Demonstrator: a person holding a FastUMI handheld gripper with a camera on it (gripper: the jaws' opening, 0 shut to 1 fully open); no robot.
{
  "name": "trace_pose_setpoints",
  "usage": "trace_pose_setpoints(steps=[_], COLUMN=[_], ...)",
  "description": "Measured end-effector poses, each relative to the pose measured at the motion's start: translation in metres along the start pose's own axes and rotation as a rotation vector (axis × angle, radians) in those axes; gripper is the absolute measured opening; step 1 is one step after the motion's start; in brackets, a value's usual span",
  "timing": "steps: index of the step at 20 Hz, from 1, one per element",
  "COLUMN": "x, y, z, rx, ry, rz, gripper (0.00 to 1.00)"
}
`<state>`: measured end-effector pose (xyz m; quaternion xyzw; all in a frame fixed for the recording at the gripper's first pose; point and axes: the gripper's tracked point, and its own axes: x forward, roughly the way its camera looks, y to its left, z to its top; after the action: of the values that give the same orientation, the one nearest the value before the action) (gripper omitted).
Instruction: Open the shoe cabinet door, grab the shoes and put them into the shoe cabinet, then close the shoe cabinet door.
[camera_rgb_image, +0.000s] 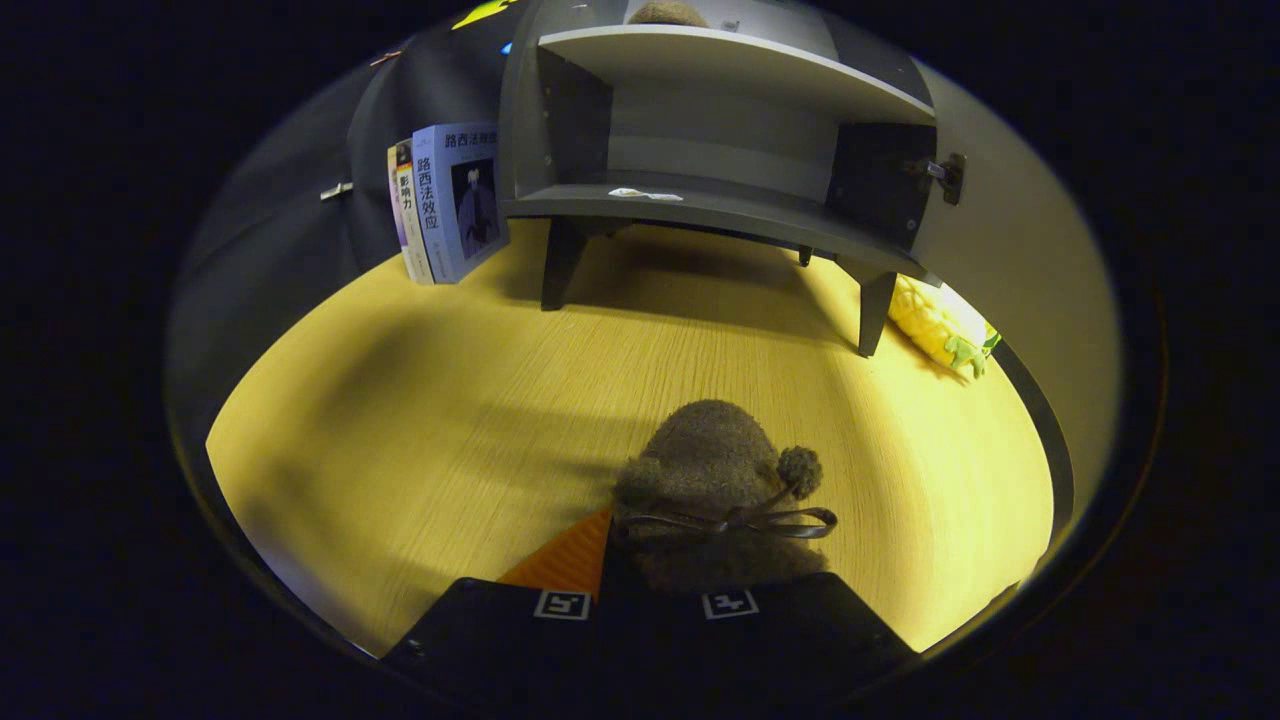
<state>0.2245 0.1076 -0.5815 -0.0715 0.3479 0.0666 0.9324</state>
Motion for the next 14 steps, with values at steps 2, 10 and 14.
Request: trace_pose_setpoints(steps=[2, 10, 14], x=[-0.0004, -0.0013, 0.0006], y=[0.0003, -0.0011, -0.0019], z=[0.0000, -0.0025, -0.0015], rx=[0.001, -0.060, -0.056], ry=[-0.004, -0.006, -0.011], rz=[0.009, -0.035, -0.057], gripper=[0.25, 0.22, 0.20])
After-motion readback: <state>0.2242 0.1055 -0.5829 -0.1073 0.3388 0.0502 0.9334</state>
